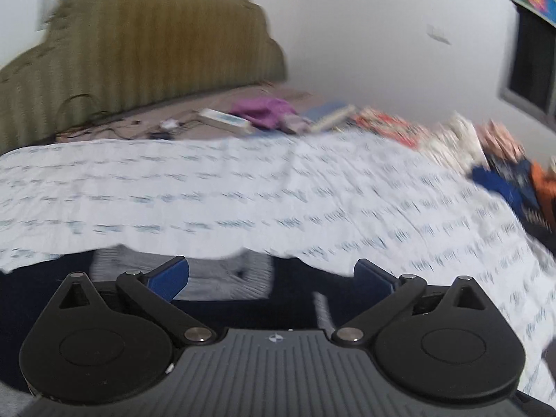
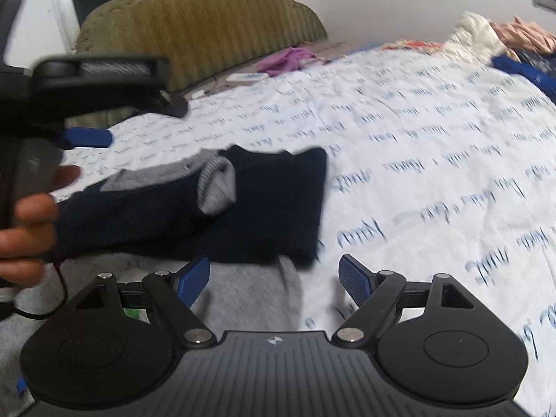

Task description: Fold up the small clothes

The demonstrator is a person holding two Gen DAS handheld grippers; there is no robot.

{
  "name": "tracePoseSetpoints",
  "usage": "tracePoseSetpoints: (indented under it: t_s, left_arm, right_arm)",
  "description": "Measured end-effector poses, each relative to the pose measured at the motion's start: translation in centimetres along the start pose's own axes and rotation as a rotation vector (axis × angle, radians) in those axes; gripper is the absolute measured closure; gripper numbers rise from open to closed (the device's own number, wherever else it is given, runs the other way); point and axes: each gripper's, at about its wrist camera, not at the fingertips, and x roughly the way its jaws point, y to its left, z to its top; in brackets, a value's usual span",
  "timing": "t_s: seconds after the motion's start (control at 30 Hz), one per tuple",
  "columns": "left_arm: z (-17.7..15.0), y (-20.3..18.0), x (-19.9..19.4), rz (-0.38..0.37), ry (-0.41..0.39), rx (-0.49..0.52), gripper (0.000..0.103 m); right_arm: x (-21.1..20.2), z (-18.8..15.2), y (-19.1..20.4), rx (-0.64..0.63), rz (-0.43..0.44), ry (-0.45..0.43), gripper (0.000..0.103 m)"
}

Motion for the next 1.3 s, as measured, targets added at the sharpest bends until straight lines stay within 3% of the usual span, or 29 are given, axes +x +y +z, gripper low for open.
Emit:
tracePoseSetpoints:
  t_s: [0.2, 0.4, 0.47, 0.5, 0.6, 0.7, 0.87, 0.97, 1.03, 1.17, 1.3]
  left_arm:
    - [-1.4, 4.2, -1.7, 0.254, 0.007, 0.062, 0.001]
    - [-4.1, 6.6, -2.0, 0.337, 0.078, 0.084, 0.001]
    - [-4.7, 6.9, -1.8, 0.349, 0.094, 0.092, 0.001]
    - [-5.0, 6.9, -1.7, 0.354, 0.103, 0.094, 0.001]
    - [-5.6, 6.9, -1.3, 0.348, 0.122, 0.097, 0.001]
    - [-6.2, 6.9, -1.3, 0.346, 0.124, 0.105, 0.001]
    - [-6.6, 7.2, -1.0, 0.352, 0.139, 0.104, 0.001]
    - [-6.8, 7.4, -1.2, 0.351, 0.144, 0.101, 0.001]
    - [-6.9, 7.5, -1.2, 0.353, 0.151, 0.1, 0.001]
    - [-7.1, 7.6, -1.6, 0.342, 0.157, 0.091, 0.001]
    - [-7.7, 7.6, -2.9, 0.337, 0.152, 0.085, 0.001]
  right_arm:
    - [3.8, 3.3, 2.4, -0.052, 0.053, -0.015, 0.021]
    - [9.9, 5.2, 2.2, 0.105, 0.146, 0.088, 0.021]
    - [9.9, 5.2, 2.9, 0.081, 0.129, 0.07, 0.045]
    - [9.8, 5.2, 3.2, 0.065, 0.117, 0.067, 0.067]
    - [9.6, 5.3, 3.1, 0.072, 0.114, 0.065, 0.082]
    - [9.3, 5.4, 2.3, 0.074, 0.09, 0.044, 0.086]
    - [9.5, 5.4, 2.2, 0.057, 0.057, 0.055, 0.081]
    - [7.9, 5.2, 3.2, 0.007, 0.009, 0.007, 0.058]
    - [6.9, 4.8, 4.1, -0.053, -0.008, -0.031, 0.025]
    - [8.0, 4.0, 4.9, -0.156, -0.083, 0.047, 0.023]
    - [6.0, 3.3, 3.9, -0.091, -0.069, 0.027, 0.023]
